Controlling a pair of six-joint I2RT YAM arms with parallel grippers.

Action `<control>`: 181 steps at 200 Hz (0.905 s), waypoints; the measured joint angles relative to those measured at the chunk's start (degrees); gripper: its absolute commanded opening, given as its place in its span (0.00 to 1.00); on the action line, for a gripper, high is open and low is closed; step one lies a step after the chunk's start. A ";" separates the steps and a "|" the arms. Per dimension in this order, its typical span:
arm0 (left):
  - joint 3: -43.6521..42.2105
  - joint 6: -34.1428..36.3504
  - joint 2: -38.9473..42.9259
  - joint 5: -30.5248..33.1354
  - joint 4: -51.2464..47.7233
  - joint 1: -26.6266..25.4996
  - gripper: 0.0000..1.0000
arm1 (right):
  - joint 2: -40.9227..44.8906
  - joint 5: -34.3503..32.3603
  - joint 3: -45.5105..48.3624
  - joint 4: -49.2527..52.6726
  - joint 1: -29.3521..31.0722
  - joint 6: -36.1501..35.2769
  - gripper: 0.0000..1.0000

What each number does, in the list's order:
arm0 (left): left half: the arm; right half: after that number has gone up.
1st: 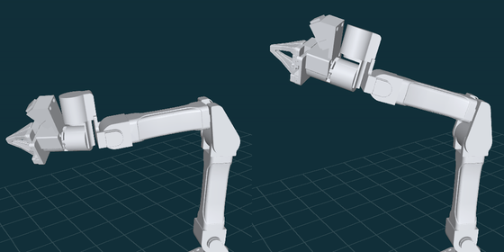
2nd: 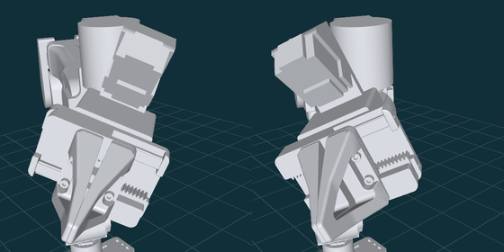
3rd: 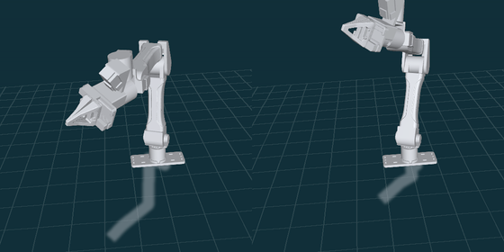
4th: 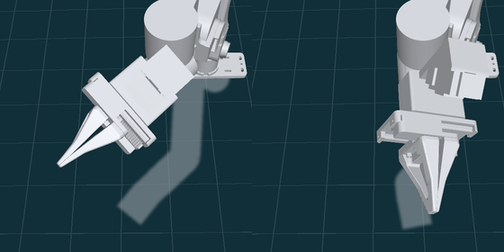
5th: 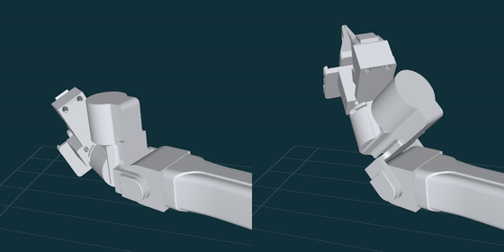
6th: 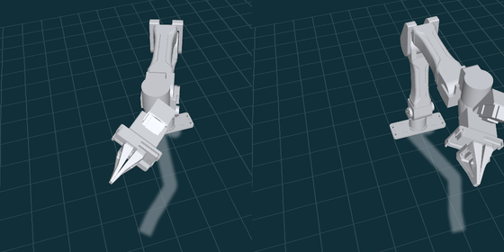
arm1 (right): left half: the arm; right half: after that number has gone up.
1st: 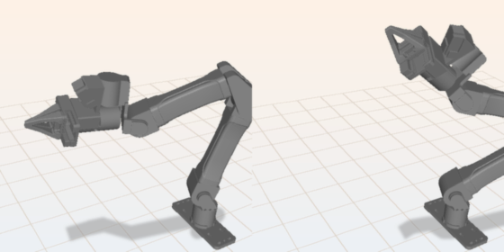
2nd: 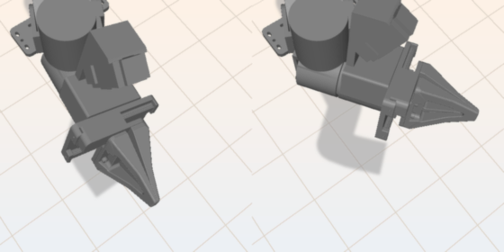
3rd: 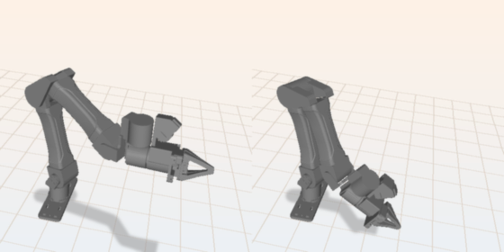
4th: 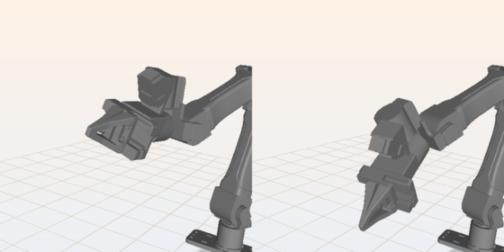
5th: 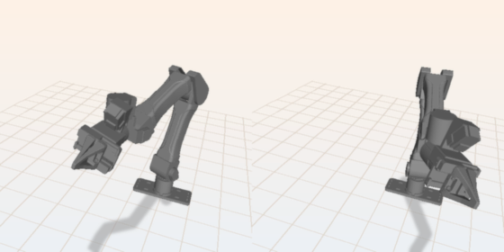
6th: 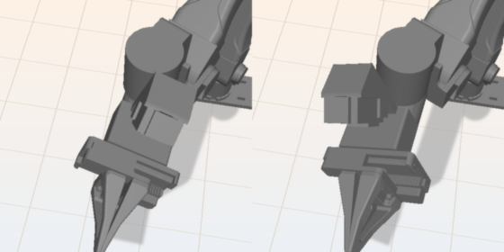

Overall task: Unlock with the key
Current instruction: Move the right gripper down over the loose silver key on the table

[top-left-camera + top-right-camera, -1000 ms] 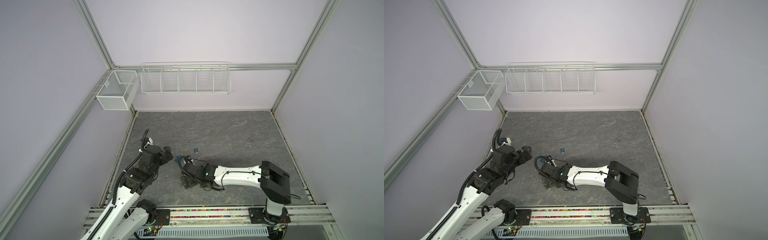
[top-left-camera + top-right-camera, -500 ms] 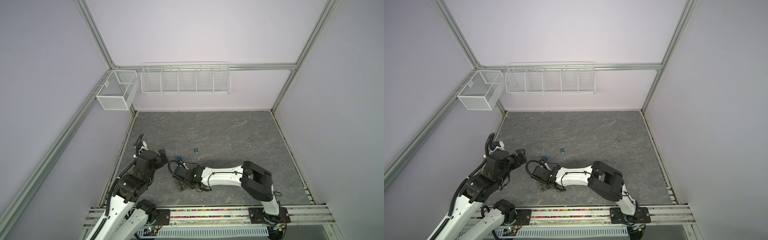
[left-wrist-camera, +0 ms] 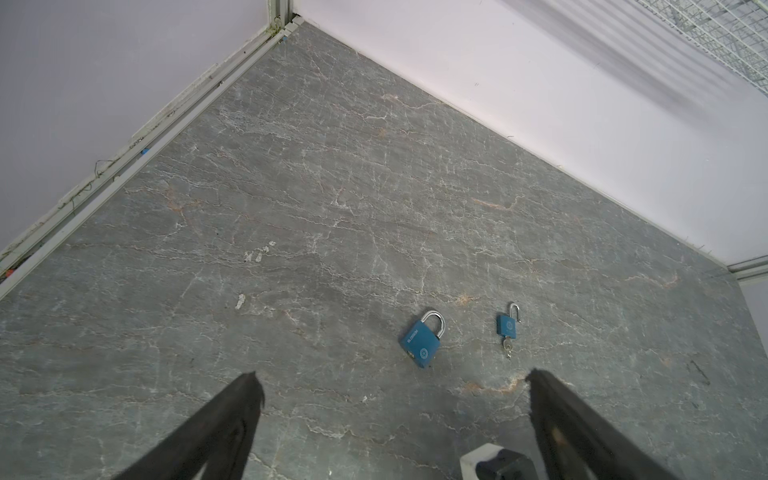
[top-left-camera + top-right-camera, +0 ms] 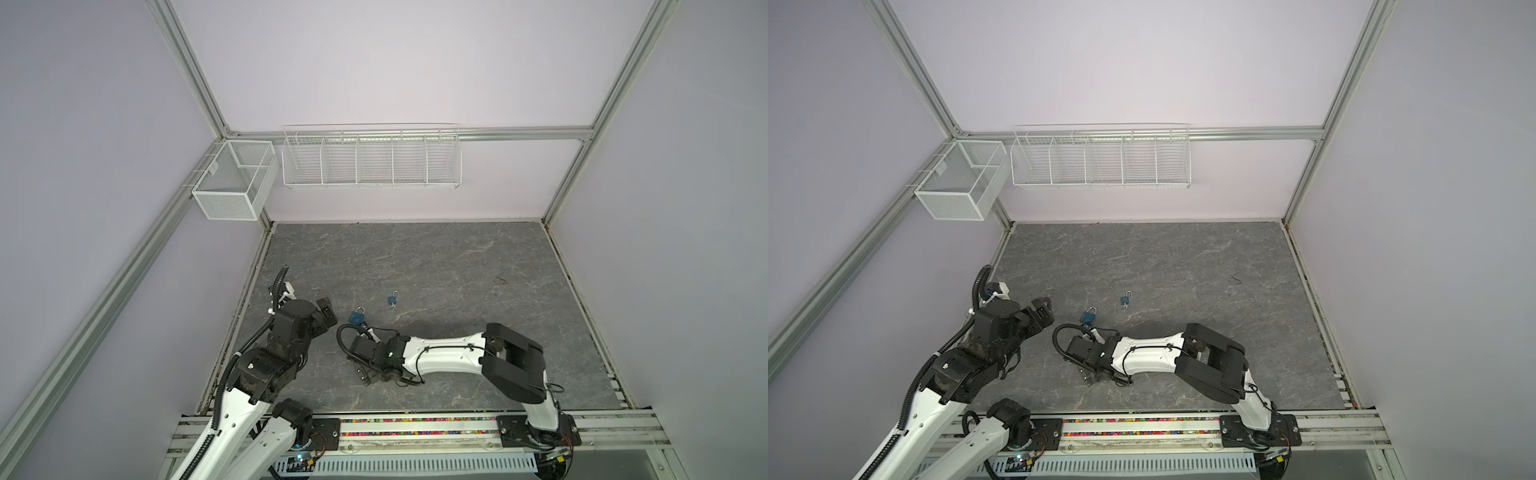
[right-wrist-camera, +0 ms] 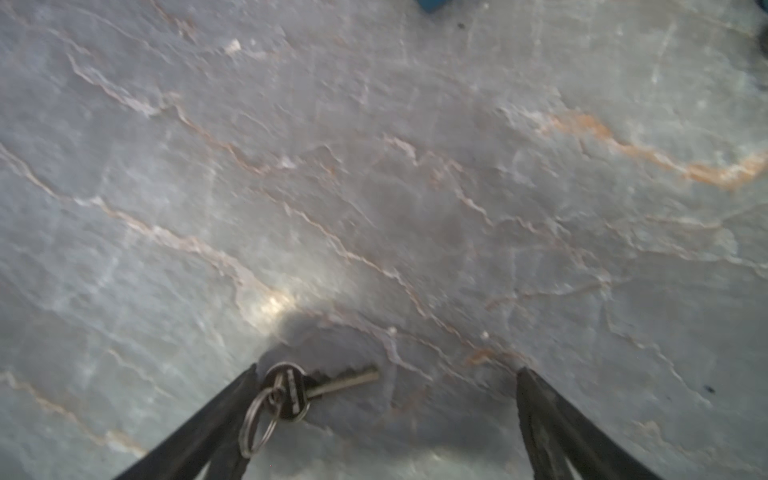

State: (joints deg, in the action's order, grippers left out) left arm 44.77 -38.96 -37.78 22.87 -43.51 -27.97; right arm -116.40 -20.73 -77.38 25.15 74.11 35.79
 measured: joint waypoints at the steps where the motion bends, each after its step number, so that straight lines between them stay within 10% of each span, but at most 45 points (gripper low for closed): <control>1: 0.00 0.00 0.00 0.00 0.00 0.00 0.99 | 0.24 -0.04 0.31 0.00 -0.04 0.04 0.96; 90: -1.95 -0.13 -2.32 -4.46 5.25 0.00 0.99 | 12.24 -2.19 12.04 1.14 -1.57 -4.04 1.00; 181: -3.23 -1.38 -0.35 -4.92 6.86 0.00 0.99 | 9.57 3.28 8.85 -2.40 -1.77 -12.52 0.58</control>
State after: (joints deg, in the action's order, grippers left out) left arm 41.54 -40.34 -38.13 17.96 -36.64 -27.97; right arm -106.83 -17.45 -68.53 22.74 72.34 23.27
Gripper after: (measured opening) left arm 0.993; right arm 0.646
